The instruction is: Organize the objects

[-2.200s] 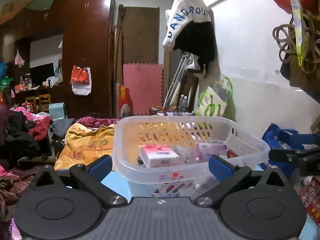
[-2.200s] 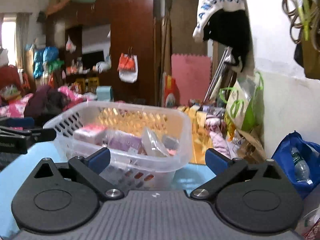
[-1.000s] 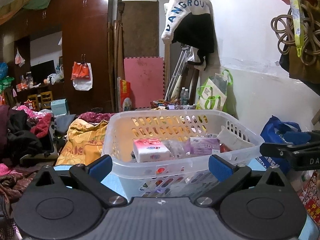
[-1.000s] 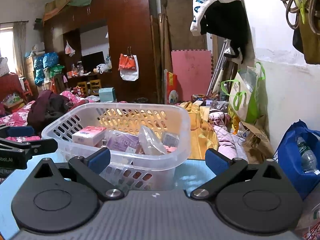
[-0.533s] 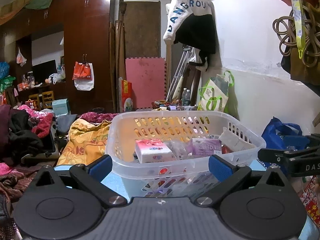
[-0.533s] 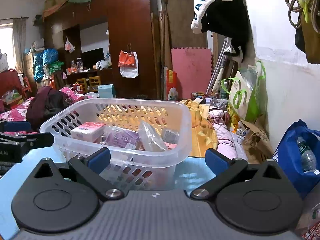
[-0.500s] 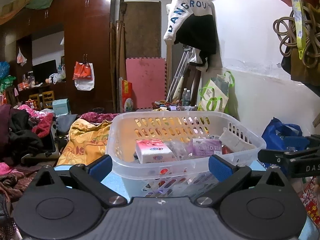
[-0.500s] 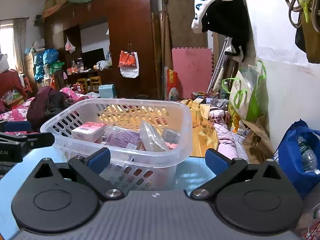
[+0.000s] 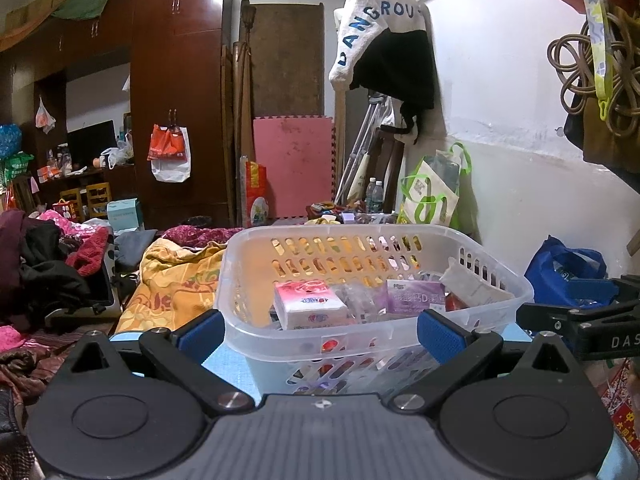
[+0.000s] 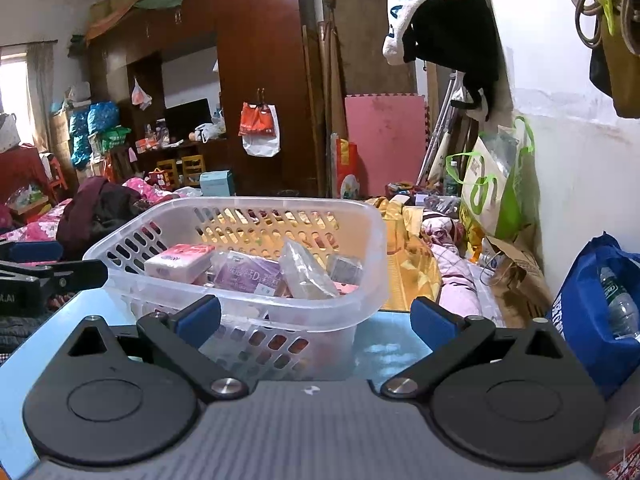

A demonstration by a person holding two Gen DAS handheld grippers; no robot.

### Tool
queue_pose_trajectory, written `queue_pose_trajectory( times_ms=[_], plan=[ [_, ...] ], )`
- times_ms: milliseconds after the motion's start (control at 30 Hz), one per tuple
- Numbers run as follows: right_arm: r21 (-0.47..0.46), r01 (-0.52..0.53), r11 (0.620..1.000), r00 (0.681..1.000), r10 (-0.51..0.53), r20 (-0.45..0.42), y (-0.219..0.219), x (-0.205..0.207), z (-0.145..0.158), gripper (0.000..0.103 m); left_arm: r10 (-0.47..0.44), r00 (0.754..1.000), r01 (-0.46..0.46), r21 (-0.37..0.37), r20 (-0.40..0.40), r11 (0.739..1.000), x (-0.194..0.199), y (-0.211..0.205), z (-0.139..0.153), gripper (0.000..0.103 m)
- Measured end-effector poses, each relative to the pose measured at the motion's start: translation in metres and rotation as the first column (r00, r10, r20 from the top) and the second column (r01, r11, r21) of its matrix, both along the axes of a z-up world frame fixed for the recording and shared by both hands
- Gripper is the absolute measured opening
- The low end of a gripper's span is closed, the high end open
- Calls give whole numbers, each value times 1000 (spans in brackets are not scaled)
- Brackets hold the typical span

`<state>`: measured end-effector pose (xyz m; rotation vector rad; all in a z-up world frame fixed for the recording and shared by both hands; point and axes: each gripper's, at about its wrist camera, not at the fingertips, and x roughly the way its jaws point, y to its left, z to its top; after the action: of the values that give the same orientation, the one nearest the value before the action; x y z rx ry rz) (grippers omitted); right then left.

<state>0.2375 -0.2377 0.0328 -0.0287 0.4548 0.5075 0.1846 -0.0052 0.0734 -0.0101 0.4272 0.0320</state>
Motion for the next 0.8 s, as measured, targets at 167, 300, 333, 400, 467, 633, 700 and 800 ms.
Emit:
queue_pose_trajectory(
  times_ms=[167,300,333,400,467,633,700,800],
  plan=[
    [-5,-1,1000,1000,1,2,0,0,0,103,-2,1000,2,1,-1,1000,0,0,0,103],
    [-6,-1,1000,1000,1,0,-1,0,0,103,-4,1000,4,5,-4,1000,0,-2,-1,103],
    [-7,-1,1000,1000,1,0,-1,0,-1,103,-5,1000,5,4,-5,1000,0,-1,-1,103],
    [-7,0,1000,1000,0,0,-1,0,-1,103,-6,1000,6,3,-7,1000,-1,-1,-2,103],
    [-7,-1,1000,1000,1,-1,-1,0,-1,103,-8,1000,8,1,-9,1000,-1,-1,-2,103],
    [-8,-5,1000,1000,5,0,-1,0,-2,103,-15,1000,15,1,-11,1000,-1,0,-2,103],
    [-8,-5,1000,1000,5,0,-1,0,-3,103,-16,1000,16,0,-11,1000,-1,0,-2,103],
    [-12,-5,1000,1000,5,0,-1,0,-3,103,-17,1000,17,-1,-12,1000,-2,0,-2,103]
  ],
)
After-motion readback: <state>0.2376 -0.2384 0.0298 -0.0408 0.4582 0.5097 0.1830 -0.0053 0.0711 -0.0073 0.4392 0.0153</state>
